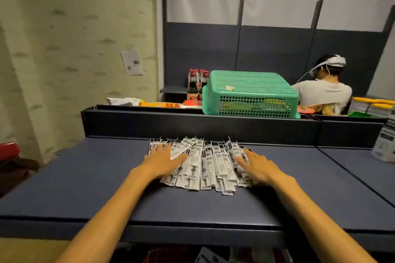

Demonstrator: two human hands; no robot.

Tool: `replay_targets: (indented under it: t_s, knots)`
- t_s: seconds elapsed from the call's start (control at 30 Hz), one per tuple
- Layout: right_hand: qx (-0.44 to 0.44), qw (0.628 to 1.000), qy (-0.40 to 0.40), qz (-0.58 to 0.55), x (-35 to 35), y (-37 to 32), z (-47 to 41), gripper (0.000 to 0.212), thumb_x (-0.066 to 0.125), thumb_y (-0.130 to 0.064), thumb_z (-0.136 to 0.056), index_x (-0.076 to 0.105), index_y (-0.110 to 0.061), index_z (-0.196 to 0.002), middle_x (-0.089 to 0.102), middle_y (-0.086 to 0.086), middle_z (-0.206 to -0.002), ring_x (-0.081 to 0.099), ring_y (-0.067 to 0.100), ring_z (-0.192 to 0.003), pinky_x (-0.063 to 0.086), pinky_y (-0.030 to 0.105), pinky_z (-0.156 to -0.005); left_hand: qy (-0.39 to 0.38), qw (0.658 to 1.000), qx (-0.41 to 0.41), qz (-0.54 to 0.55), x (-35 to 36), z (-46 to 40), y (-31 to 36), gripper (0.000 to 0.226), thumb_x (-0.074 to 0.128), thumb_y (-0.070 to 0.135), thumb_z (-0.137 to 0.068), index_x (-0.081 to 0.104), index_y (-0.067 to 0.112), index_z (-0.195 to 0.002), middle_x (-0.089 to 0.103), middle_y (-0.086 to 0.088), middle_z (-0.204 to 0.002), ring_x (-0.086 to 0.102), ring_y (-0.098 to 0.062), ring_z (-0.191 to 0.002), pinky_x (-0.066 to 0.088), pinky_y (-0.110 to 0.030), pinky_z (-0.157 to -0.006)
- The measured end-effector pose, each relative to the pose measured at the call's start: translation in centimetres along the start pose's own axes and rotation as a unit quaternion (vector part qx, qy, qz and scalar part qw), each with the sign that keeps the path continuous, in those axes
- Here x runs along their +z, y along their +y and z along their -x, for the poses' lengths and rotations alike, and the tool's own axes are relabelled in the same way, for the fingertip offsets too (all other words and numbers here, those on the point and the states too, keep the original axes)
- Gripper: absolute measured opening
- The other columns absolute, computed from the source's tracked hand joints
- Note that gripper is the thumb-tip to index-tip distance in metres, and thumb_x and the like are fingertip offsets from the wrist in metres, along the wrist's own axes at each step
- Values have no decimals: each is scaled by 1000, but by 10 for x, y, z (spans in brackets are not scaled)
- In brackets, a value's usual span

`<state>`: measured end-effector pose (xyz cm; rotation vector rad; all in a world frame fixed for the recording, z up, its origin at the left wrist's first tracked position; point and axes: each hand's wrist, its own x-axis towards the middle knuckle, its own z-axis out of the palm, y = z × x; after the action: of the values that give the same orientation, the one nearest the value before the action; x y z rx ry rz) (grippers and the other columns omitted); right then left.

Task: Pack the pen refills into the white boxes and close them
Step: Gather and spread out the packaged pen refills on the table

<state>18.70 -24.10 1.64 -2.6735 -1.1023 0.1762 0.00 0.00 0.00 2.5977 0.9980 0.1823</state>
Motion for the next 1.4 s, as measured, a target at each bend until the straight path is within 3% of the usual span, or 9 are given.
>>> replay_targets:
  t_s: [0.13, 0.27, 0.5, 0.63, 0.83, 0.93, 1.07, 1.27, 1.4]
  knots:
    - [2, 999, -5, 35, 18, -17, -10, 91, 2, -81, -83, 26, -23, -149, 27, 10, -156, 30, 33, -140, 28, 49, -110, -14, 1000, 17, -10, 9, -6, 11, 94, 25, 82, -83, 2, 26, -155, -7, -11, -162, -5, -33, -148, 2, -56, -116]
    - [-28, 999, 6, -37, 22, -48, -14, 56, 19, -56, -100, 39, -20, -138, 39, 9, -149, 37, 33, -135, 32, 45, -109, -17, 996, 62, 58, 18, -18, 25, 83, 26, 74, -89, 10, 26, -154, 5, -4, -163, 5, -26, -149, 12, -52, -118]
    - [-45, 998, -8, -34, 30, -53, -10, 85, 17, -77, -89, 0, -28, -156, -5, 6, -164, -5, 27, -151, 5, 47, -120, 8, 998, 65, 11, 1, 4, 28, 95, 32, 83, -80, 4, 30, -154, -5, -5, -162, -7, -25, -149, 5, -52, -119]
    - [-48, 998, -38, -32, 31, -34, -5, 101, 16, -89, -76, 0, -29, -156, 1, 8, -164, 0, 27, -151, 7, 47, -122, -48, 998, 15, -30, 1, 19, 19, 114, 26, 94, -67, -6, 28, -154, -10, -15, -161, -9, -33, -148, -1, -52, -118]
    - [-86, 988, -69, -105, 38, -49, -1, 96, 13, -84, -81, -6, -26, -156, -6, 3, -164, -8, 20, -151, 1, 42, -123, -61, 994, 63, 59, 22, 21, 36, 100, 28, 88, -75, -2, 34, -153, -6, -6, -162, -12, -24, -148, -7, -47, -119]
    - [-115, 980, -74, -147, 24, -42, 13, 108, 26, -89, -74, -10, -27, -155, -14, -6, -162, -13, 11, -149, -1, 40, -123, -65, 986, 106, 112, 11, 34, 29, 106, 44, 87, -71, -3, 38, -152, -8, 5, -162, -12, -16, -148, -1, -47, -120]
    - [-181, 977, -106, -40, 16, -29, 34, 123, 46, -92, -62, -10, -33, -154, -14, -14, -161, -10, 6, -149, 0, 32, -122, -102, 984, 148, 8, 8, 59, 18, 127, 52, 94, -55, -15, 41, -150, -18, 13, -158, -15, -11, -147, -4, -44, -121]
    - [-203, 979, -25, -2, 25, -36, 29, 113, 43, -90, -69, -2, -32, -156, -3, -7, -164, -1, 10, -150, 7, 38, -123, -16, 986, 163, -8, 16, 56, 33, 116, 48, 90, -65, -3, 35, -153, -2, 5, -163, 6, -20, -148, 13, -39, -120]
    - [-168, 983, -38, -57, 16, -22, 22, 119, 39, -93, -65, -3, -29, -156, -4, -11, -163, -3, 8, -150, 5, 36, -123, -36, 991, 120, 48, 3, 53, 27, 121, 53, 89, -60, -3, 36, -153, -3, 4, -162, -2, -18, -149, 8, -39, -120]
